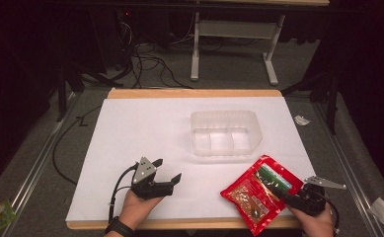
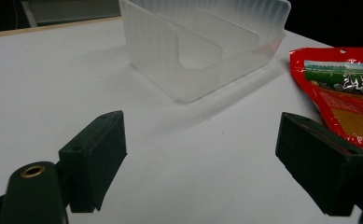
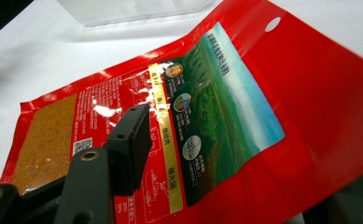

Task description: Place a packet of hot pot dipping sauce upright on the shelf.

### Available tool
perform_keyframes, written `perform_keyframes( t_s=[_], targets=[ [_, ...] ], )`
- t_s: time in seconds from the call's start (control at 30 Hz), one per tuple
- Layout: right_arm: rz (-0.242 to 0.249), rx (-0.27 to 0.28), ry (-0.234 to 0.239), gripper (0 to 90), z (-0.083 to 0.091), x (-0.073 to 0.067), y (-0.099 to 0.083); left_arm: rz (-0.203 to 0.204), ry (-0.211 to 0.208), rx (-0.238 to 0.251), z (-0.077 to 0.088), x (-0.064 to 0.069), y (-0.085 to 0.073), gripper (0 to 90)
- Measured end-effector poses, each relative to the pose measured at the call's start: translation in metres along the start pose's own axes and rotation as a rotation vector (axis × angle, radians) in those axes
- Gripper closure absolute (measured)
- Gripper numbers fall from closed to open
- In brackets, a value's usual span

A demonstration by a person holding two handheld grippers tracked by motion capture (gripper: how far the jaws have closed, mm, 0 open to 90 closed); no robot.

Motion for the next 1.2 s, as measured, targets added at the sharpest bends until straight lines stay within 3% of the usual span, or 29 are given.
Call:
perform_keyframes(
  t_s=[0.17, 0.33, 0.47, 0.5, 0.53, 0.63, 0.93, 1.2],
  targets=[
    [0.019, -0.017, 0.022, 49.8, -0.005, -0.005, 0.0, 0.001, -0.002, -0.003, 0.001, 0.0, 0.0, 16.0],
    [0.022, -0.023, 0.039, 55.7, -0.008, -0.01, 0.003, 0.034, 0.0, 0.013, 0.004, -0.005, 0.001, 15.9],
    [0.002, -0.018, 0.019, 67.5, -0.007, -0.009, 0.005, 0.047, 0.018, 0.002, 0.006, -0.01, -0.002, 16.0],
    [-0.01, -0.016, 0.004, 76.7, -0.006, -0.009, 0.007, 0.046, 0.026, -0.004, 0.008, -0.012, -0.003, 16.0],
    [-0.01, -0.016, 0.004, 76.7, -0.006, -0.009, 0.007, 0.046, 0.026, -0.004, 0.008, -0.012, -0.003, 16.1],
    [0.005, -0.01, -0.021, 88.9, -0.005, -0.01, 0.014, 0.032, 0.031, -0.034, 0.011, -0.015, -0.007, 16.6],
    [0.115, 0.062, 0.019, 89.6, -0.002, -0.033, 0.041, 0.044, 0.035, -0.006, 0.027, -0.025, -0.01, 19.6],
    [0.202, 0.125, 0.07, 89.7, -0.009, -0.058, 0.066, 0.051, 0.063, -0.006, 0.027, -0.03, -0.012, 18.9]
  ],
)
Point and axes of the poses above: each handheld gripper's, and its own axes: z roughly backward along the jaws, y roughly out of its top, x roughly to its right, the point moved 7 cm from there along -z, roughly forward along the jaws, and after that the axes turned 15 degrees about y, right-handed, at the moved point
